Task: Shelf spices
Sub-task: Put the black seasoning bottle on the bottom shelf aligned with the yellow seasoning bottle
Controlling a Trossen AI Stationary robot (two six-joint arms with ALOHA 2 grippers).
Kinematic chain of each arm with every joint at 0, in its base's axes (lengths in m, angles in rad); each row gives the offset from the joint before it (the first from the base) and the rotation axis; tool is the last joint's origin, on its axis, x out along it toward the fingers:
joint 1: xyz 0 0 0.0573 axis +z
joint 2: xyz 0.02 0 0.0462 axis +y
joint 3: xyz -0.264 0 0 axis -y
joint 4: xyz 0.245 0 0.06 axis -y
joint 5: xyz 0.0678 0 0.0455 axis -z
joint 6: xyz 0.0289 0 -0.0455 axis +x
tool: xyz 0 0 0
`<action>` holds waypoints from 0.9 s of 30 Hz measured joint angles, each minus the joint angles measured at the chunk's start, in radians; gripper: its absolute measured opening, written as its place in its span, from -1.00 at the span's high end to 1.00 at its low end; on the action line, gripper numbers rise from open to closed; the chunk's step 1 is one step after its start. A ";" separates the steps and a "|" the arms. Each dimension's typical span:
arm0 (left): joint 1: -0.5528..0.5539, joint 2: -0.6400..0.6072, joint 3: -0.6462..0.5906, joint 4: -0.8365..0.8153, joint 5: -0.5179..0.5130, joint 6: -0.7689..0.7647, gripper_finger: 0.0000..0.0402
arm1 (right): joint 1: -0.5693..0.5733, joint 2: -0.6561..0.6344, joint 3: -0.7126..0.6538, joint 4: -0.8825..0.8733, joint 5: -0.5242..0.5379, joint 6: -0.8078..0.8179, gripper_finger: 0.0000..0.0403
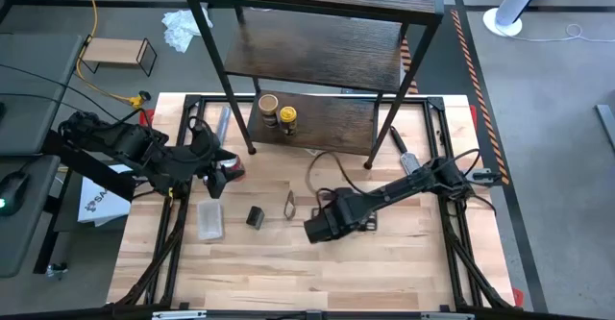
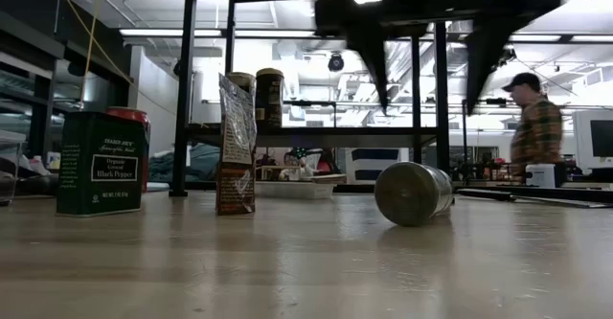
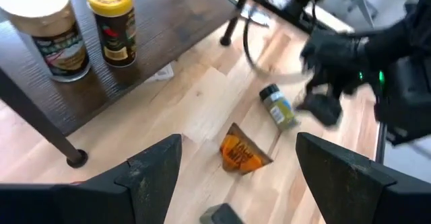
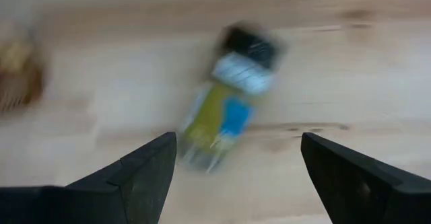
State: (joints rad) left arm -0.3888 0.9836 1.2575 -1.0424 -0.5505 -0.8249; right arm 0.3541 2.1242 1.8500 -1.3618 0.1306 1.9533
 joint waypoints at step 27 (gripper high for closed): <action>0.232 0.000 0.000 -0.013 0.366 0.380 -0.44 | -0.030 -0.005 -0.229 0.177 -0.076 0.335 -0.56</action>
State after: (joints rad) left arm -0.1570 0.9836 1.2575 -1.0554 -0.1845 -0.4450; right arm 0.3238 2.1197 1.6206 -1.1845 0.0544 2.2887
